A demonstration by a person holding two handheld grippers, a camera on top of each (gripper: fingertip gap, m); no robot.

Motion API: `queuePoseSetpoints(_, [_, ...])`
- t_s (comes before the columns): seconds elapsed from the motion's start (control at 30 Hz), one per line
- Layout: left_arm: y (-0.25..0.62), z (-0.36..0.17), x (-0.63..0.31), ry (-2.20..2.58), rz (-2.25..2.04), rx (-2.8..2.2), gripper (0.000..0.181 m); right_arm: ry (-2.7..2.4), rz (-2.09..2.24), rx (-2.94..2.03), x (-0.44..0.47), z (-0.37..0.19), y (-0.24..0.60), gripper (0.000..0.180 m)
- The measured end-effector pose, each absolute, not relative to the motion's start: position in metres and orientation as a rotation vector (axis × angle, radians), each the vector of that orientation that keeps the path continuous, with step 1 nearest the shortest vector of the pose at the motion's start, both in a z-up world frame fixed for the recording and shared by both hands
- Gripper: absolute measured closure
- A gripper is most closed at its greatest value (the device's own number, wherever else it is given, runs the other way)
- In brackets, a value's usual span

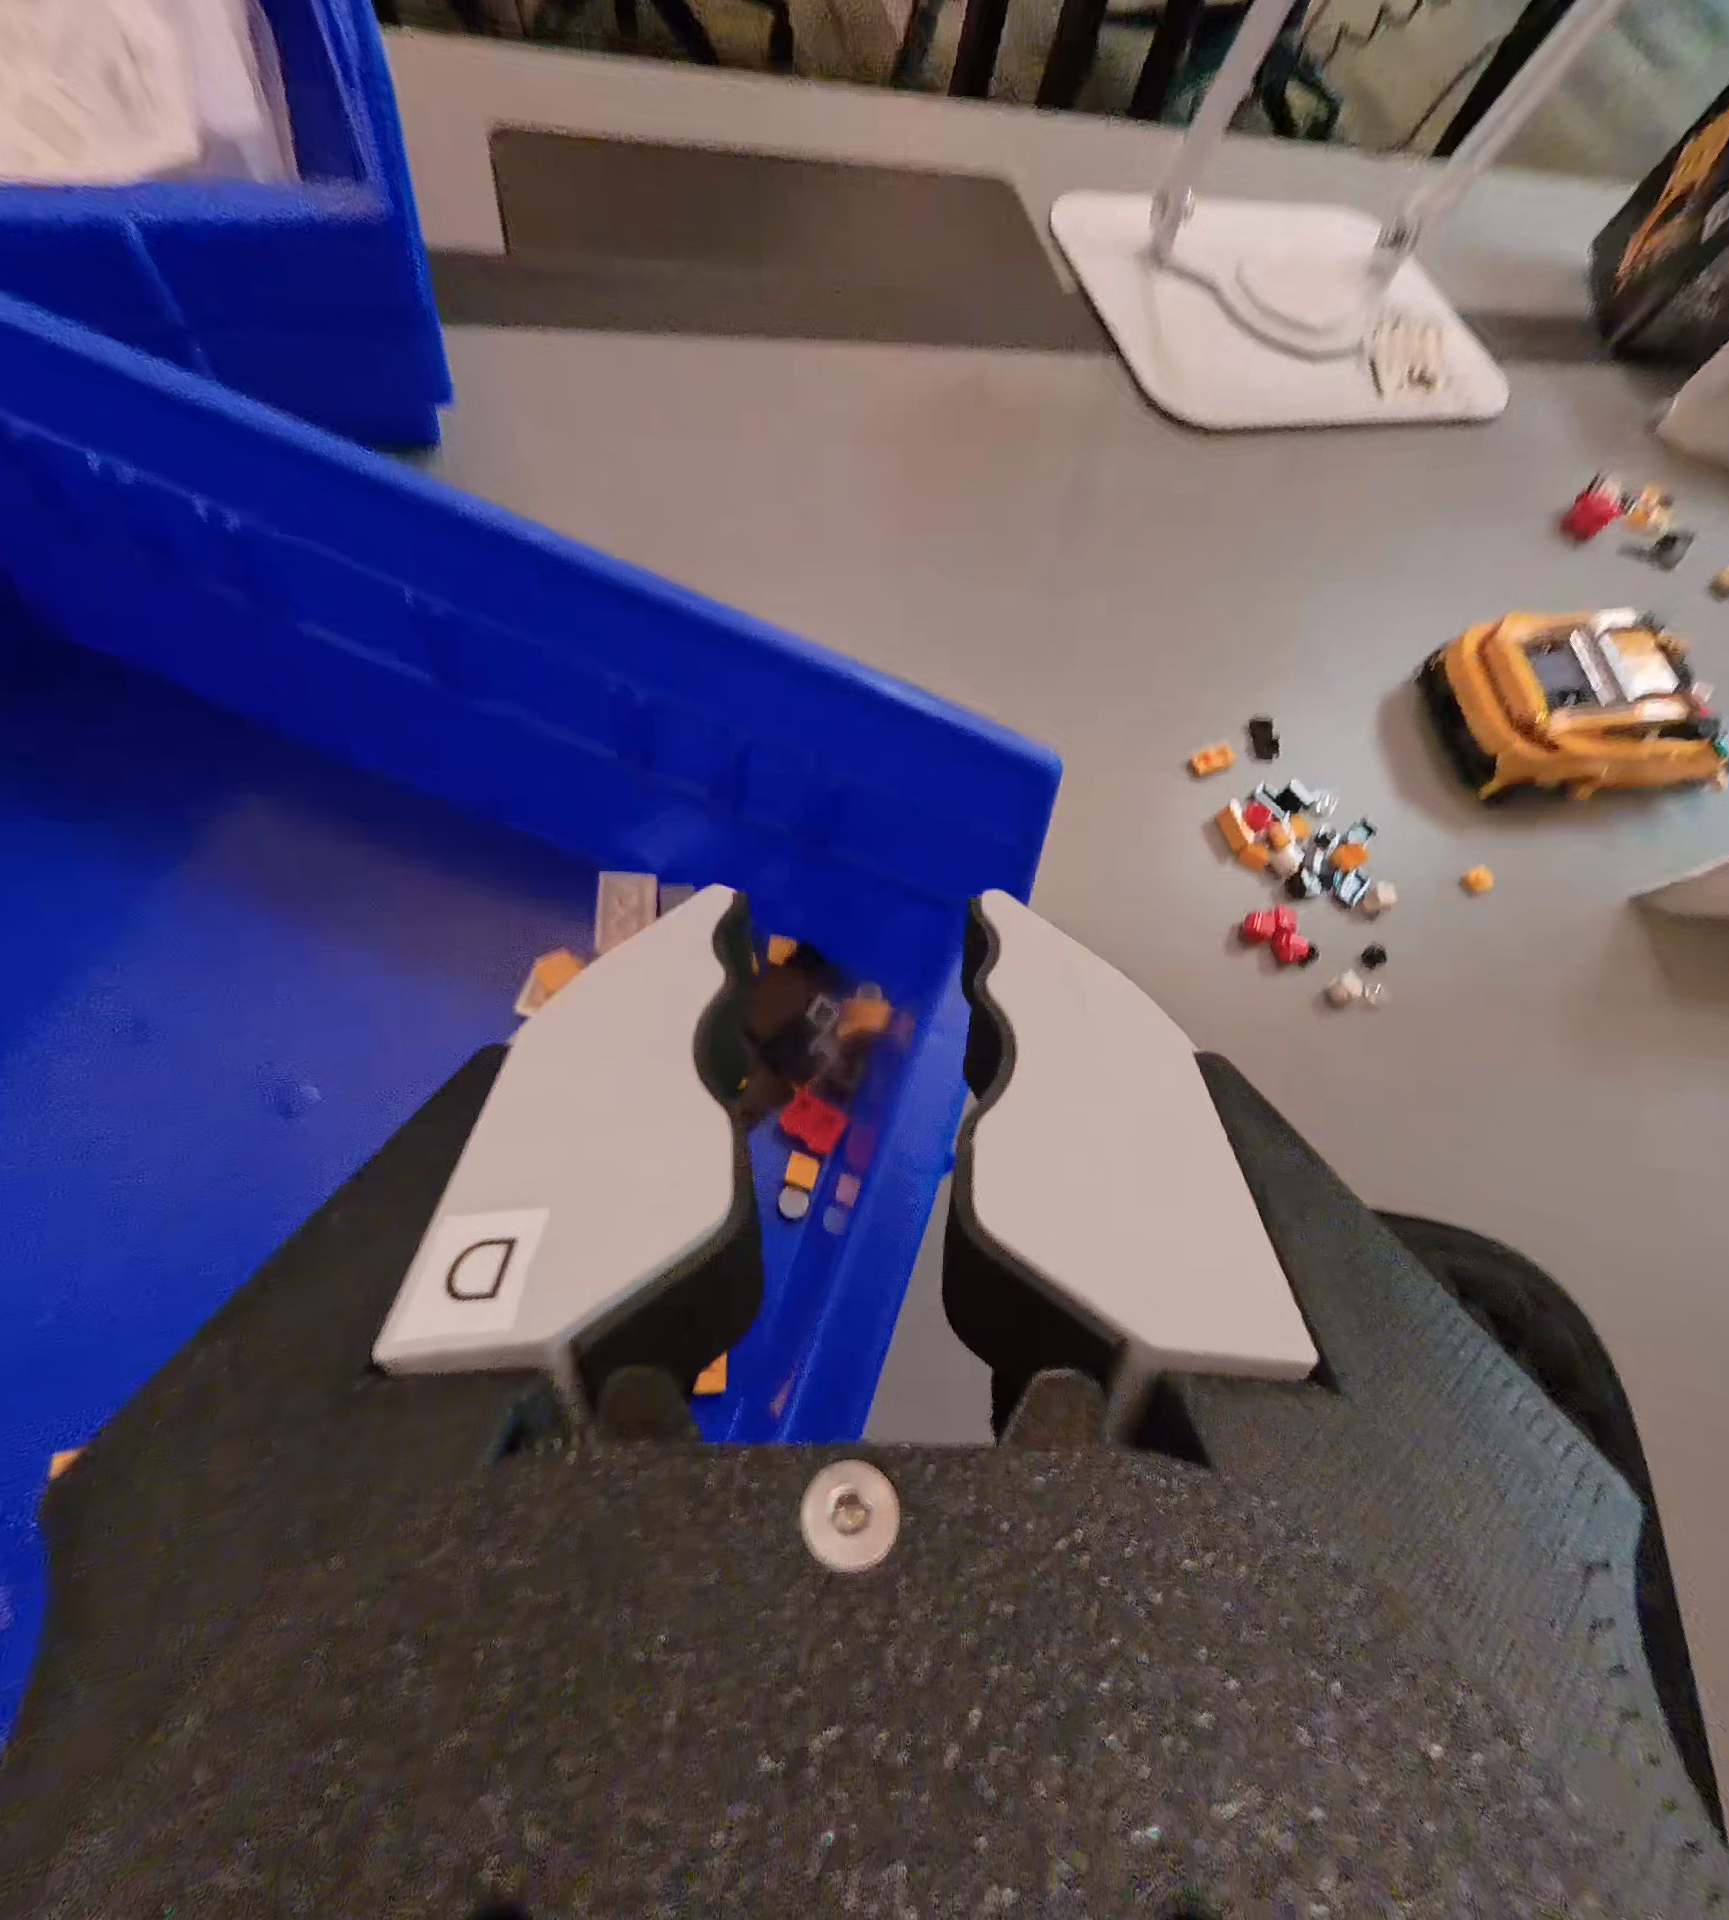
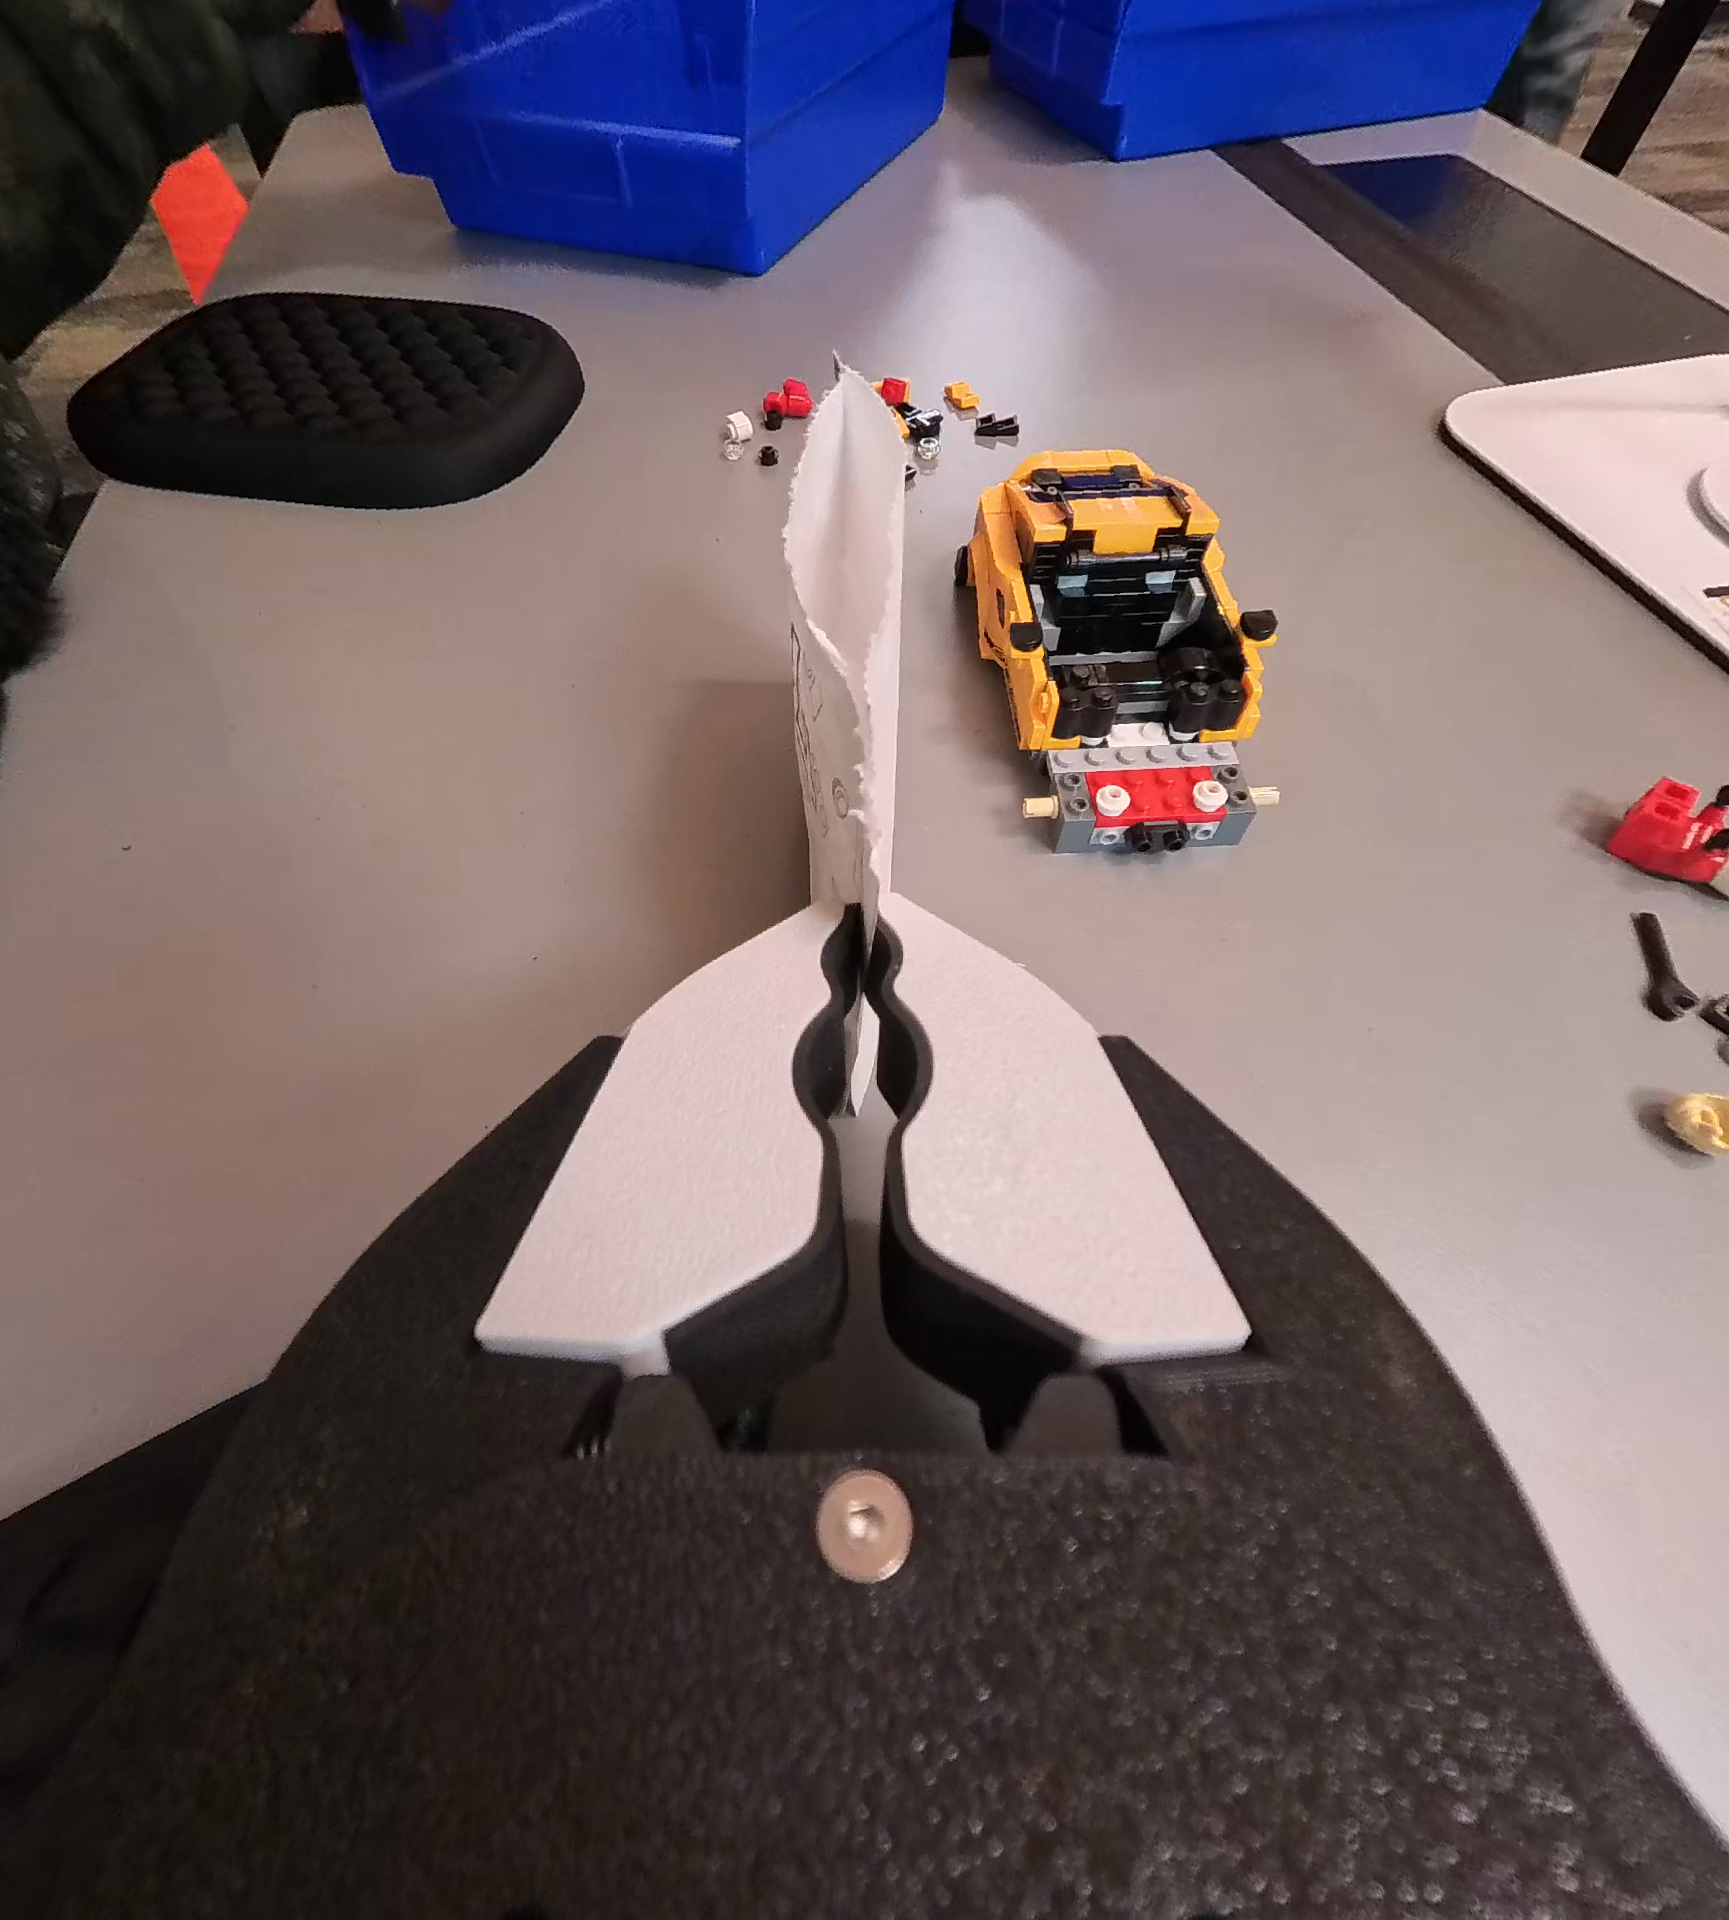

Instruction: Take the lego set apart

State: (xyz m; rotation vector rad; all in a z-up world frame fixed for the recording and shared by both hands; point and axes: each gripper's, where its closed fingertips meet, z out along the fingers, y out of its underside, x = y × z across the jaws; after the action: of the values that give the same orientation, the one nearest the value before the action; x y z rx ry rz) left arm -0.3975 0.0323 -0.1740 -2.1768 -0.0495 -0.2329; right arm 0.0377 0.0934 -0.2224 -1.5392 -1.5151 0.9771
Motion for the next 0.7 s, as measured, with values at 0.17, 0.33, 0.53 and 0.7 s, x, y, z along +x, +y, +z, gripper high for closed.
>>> queuePoseSetpoints(0.17, [0.071,-0.116,-0.413,-0.037,-0.129,-2.013,0.160,-1.514,0.988,-1.542,0.038,-0.222,0.093,0.180])
queuePoseSetpoints(0.33, [0.164,-0.100,-0.447,-0.029,0.064,-2.108,0.151,-1.516,0.978,-1.536,0.038,-0.222,0.093,0.180])
queuePoseSetpoints(0.53, [0.247,-0.165,-0.496,-0.092,0.103,-2.327,0.135,-1.502,0.973,-1.539,0.040,-0.221,0.095,0.180])
queuePoseSetpoints(0.7, [0.259,-0.186,-0.514,-0.012,0.355,-2.439,0.171,-1.475,1.015,-1.568,0.041,-0.221,0.098,0.180])
